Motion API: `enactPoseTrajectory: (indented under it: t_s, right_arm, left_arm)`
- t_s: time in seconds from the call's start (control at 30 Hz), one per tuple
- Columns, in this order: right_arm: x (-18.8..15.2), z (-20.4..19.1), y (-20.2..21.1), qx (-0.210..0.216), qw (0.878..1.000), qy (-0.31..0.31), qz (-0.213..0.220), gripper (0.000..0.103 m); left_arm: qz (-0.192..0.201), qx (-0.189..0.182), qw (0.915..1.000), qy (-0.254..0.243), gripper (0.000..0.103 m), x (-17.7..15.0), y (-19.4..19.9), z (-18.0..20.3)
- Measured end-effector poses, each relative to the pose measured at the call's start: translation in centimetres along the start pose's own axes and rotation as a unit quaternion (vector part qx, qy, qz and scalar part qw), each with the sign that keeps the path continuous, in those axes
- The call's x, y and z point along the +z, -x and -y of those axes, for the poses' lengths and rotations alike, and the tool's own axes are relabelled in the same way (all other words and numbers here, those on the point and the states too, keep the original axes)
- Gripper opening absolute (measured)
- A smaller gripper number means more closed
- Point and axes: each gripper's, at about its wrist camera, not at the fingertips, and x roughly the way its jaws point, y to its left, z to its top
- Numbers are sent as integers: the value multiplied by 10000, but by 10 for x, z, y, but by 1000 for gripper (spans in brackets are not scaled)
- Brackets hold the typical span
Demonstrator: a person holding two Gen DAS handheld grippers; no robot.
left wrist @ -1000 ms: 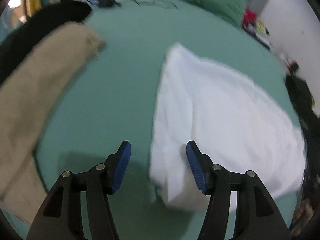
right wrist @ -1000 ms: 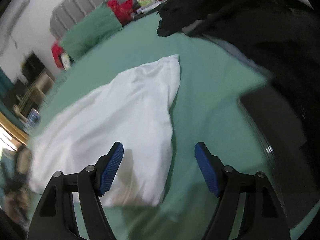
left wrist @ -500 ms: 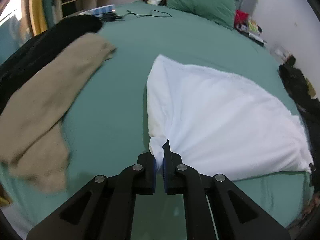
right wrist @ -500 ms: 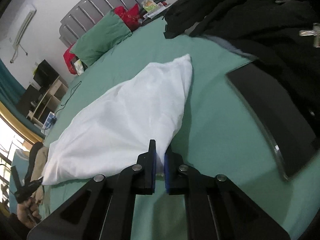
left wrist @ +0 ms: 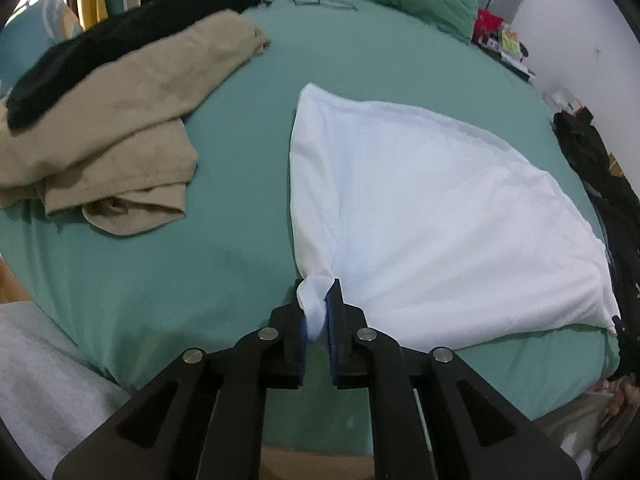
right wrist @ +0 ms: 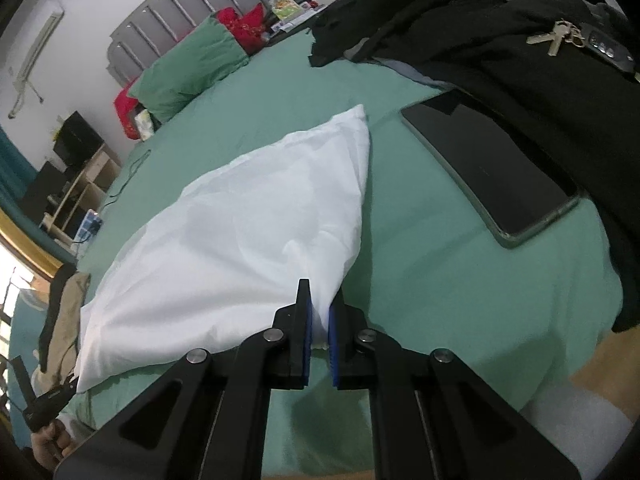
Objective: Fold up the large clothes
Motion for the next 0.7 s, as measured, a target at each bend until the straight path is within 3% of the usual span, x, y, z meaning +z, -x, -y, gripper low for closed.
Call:
enactPoseTrajectory:
  t_s: [0.03, 0.1, 0.23, 0.3, 0.4, 0.53, 0.67, 0.7]
  right_arm:
    - [0, 1, -1, -35, 10000, -21, 3, 8]
    - [0, 0, -2, -191, 9998, 16, 2, 13]
    - [2, -7, 10, -729, 9958, 316, 451, 22]
    - [2, -18, 21, -893, 9908, 573, 844, 39]
    - [1, -38, 26, -624, 9859, 991, 1198, 61]
    - [-4, -72, 8, -158, 9826, 1520, 1058, 62]
    - [-12, -97, -17, 15, 9799, 1874, 686, 62]
    - [-14, -101, -22, -3, 9791, 1936, 625, 62]
  left_arm:
    - [-25, -35, 10000, 14, 14, 2, -1, -2]
    - [-11, -23, 10000, 46, 30, 6, 0, -5]
    - [235, -41, 9997, 61, 35, 22, 7, -13]
    - [395, 34, 9992, 56, 36, 34, 9, -11]
    - [594, -179, 9981, 60, 37, 47, 12, -3]
    - [589, -508, 9968, -202, 41, 48, 6, 25]
    - [-33, -221, 9991, -362, 41, 32, -31, 48]
    - [115, -208, 9991, -350, 41, 27, -31, 48]
